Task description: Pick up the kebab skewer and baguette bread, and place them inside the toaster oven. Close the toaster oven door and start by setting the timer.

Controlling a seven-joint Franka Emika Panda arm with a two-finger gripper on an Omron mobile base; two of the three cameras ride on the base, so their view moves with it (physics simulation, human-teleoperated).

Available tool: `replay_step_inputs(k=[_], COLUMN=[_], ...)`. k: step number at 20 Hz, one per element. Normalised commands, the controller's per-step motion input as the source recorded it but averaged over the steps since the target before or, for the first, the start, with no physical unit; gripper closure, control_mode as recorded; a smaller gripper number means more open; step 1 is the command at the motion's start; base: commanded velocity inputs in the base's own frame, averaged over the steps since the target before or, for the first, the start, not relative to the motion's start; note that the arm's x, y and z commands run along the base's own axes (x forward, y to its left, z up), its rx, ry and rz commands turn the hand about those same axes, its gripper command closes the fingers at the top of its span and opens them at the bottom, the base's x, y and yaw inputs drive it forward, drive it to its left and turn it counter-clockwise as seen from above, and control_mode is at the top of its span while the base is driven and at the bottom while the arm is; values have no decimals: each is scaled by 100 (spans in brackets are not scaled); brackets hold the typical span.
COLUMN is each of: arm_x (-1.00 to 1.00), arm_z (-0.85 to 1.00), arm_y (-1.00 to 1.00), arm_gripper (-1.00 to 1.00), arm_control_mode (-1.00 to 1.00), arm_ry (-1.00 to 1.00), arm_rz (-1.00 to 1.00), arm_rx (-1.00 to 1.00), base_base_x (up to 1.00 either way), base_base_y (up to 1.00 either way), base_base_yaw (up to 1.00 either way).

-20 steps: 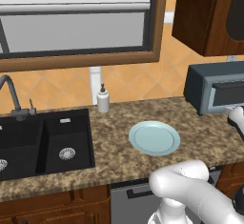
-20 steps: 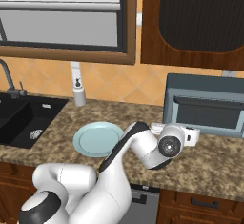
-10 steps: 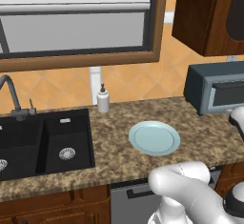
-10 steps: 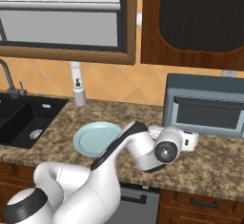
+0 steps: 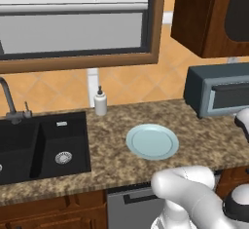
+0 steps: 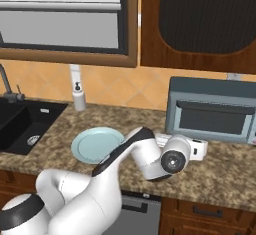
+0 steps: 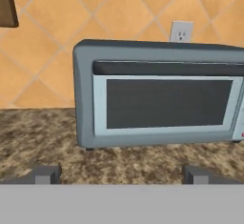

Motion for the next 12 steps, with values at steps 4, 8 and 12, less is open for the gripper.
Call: replay_step_inputs(k=[4, 8, 12], arm_x=[0, 0, 0], arm_z=[0, 0, 0], arm_y=[0, 0, 0], arm_gripper=[-100, -100, -100], arm_control_mode=[100, 100, 100], arm_ry=[0, 0, 0], arm_rz=[0, 0, 0], arm_rx=[0, 0, 0], base_base_x=[-1, 0, 0], base_base_y=[-47, -58, -63], base_base_yaw=[-5, -13, -8])
